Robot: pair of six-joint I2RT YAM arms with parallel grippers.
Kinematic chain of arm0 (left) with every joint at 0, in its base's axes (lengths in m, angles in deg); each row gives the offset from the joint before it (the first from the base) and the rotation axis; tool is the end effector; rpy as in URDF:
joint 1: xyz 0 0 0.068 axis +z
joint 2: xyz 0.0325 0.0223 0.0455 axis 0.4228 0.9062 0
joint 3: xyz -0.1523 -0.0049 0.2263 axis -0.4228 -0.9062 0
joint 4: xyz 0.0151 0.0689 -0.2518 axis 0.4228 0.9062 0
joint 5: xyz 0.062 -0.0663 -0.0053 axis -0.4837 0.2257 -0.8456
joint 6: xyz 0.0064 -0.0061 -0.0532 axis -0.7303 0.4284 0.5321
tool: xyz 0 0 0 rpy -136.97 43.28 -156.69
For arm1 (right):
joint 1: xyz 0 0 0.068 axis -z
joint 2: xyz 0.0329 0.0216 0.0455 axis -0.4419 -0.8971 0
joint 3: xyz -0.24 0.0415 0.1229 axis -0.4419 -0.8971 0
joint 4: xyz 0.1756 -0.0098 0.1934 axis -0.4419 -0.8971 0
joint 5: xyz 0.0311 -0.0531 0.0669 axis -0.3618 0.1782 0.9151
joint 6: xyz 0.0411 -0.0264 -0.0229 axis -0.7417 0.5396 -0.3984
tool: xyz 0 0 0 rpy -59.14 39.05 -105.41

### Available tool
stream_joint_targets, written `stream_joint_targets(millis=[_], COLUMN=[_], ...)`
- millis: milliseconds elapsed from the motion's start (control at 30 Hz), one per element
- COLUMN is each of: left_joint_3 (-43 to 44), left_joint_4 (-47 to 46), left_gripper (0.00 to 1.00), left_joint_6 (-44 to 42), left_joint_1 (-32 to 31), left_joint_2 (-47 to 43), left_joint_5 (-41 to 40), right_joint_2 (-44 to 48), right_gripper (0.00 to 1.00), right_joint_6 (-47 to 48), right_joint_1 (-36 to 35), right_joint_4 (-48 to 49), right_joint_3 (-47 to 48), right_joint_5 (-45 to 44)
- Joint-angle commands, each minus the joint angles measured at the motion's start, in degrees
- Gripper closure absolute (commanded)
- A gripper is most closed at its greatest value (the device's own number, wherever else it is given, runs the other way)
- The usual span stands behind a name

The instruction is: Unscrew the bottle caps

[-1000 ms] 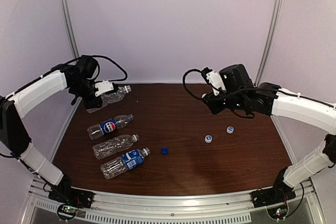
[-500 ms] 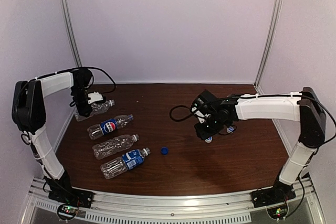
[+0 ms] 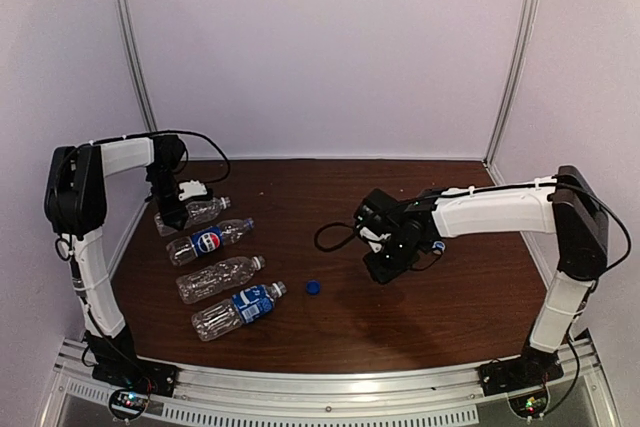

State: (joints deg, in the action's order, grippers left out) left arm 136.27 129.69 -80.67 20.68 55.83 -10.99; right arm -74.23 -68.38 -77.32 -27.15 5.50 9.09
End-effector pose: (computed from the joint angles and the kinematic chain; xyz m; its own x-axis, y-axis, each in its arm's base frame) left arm 0.3919 -0.0256 0.1878 -0.6216 0.7831 -0.0176 0.7679 0.6136 0.1838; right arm 0.2181 0.2704 0.1868 -0.8072 -0.5129 -0.2922 -0.5583 0.8241 0.0956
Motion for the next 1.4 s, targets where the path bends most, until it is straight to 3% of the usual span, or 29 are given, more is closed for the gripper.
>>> stream_joint_targets(millis=[0,167,433,633,767,1067,1367], left_joint_3=[2.5,2.4,2.8,2.8,3.0,3.5,4.9], left_joint_4=[2.9,3.6,3.9,4.1,4.2,4.8,5.2], left_gripper=[0.40,0.32,0.27,0.26,0.25,0.25,0.25], left_joint_6=[0.8,0.8,1.1,1.3,1.4,1.4,1.0], left_joint_1=[0.0,0.0,0.0,0.0,0.0,0.0,0.0], left_joint_2=[2.0,2.0,2.0,2.0,2.0,1.6,0.1], left_joint_5=[5.0,5.8,6.4,6.4,6.4,8.6,9.7], right_joint_2=[-2.7,-5.5,-10.3,-11.0,-11.0,-10.1,-7.4], right_gripper=[0.98,0.96,0.89,0.72,0.56,0.43,0.39], right_joint_6=[-1.2,-1.7,-1.1,-1.2,-1.2,-0.9,-0.6], right_joint_1=[-0.1,-0.4,-0.9,-1.0,-1.1,-1.4,-1.5], right_joint_4=[-2.8,-2.9,-3.7,-3.6,-4.1,-5.9,-7.9], right_joint_3=[1.0,0.8,1.9,2.0,2.7,4.9,7.7], right_joint_5=[1.4,3.6,3.6,3.5,3.3,2.5,0.4])
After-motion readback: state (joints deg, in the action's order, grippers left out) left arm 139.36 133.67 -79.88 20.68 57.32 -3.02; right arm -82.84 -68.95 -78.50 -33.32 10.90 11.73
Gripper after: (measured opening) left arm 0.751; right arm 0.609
